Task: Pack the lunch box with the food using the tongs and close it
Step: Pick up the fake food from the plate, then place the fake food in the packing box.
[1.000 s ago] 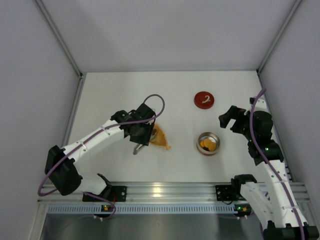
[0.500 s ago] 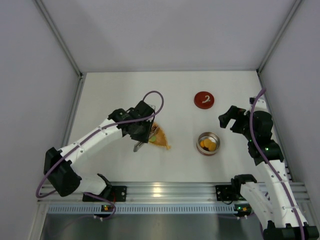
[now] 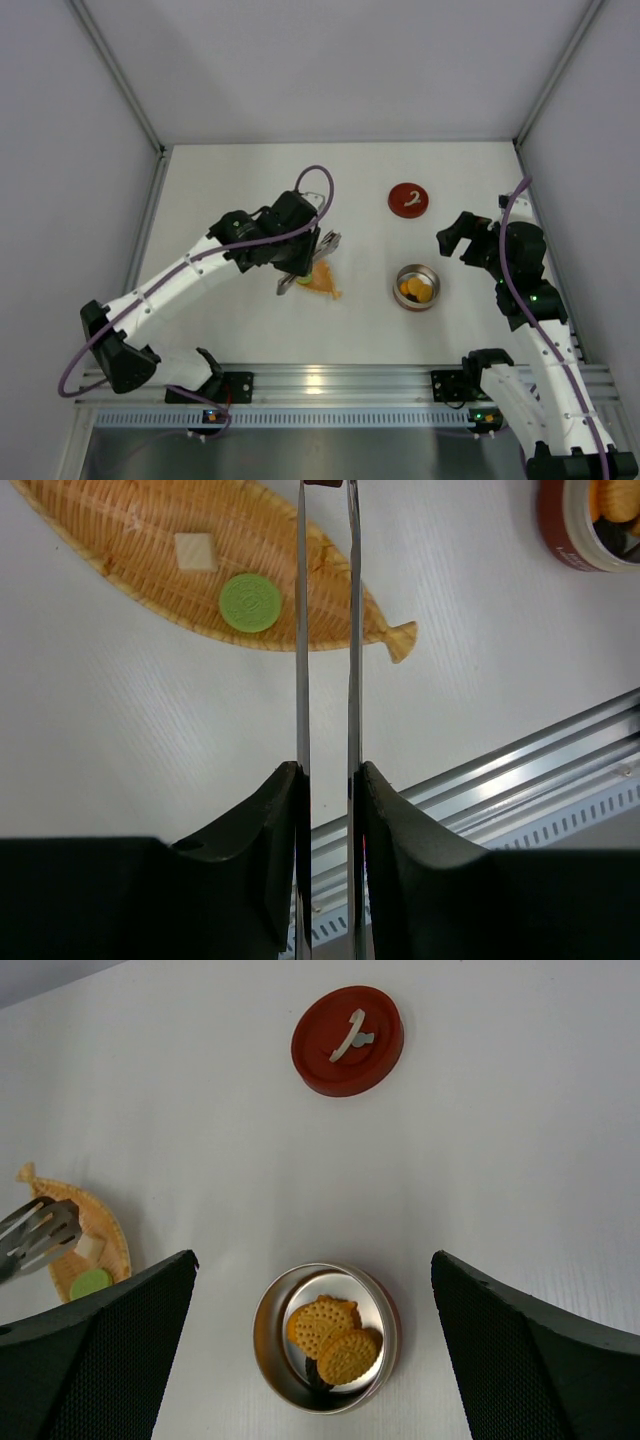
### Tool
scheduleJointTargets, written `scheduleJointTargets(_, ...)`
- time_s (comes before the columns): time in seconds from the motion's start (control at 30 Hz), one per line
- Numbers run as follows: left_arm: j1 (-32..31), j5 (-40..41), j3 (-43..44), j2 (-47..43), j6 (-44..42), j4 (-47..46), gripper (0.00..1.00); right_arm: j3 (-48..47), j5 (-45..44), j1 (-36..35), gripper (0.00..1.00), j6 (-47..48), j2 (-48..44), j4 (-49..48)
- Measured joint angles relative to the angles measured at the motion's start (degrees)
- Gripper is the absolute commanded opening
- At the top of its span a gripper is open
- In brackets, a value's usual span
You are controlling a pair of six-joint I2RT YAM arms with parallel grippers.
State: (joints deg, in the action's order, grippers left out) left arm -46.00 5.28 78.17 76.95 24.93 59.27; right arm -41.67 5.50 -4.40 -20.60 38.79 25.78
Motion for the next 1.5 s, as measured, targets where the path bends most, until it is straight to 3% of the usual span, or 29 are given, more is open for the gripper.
scheduleJointTargets(0.23,-12.8,2.9,12.4,8.9,0.9,-0.1,0.31,0.0,0.0,0.0,1.00,0.0,0.0,0.0)
scheduleJointTargets(0.37,-16.3,2.8,16.5,15.8,0.9,-1.2,0.31,0.0,-0.1,0.0,0.99,0.0,-0.1,0.1)
scheduleJointTargets(0.67,-18.9,1.6,20.3,24.0,0.9,-2.8,0.31,0.0,-0.5,0.0,0.99,0.0,-0.2,0.3)
scheduleJointTargets(1.5,-20.8,0.1,18.2,25.0,1.3,-3.4,0.38,0.0,-0.9,0.0,0.99,0.1,-0.2,0.4)
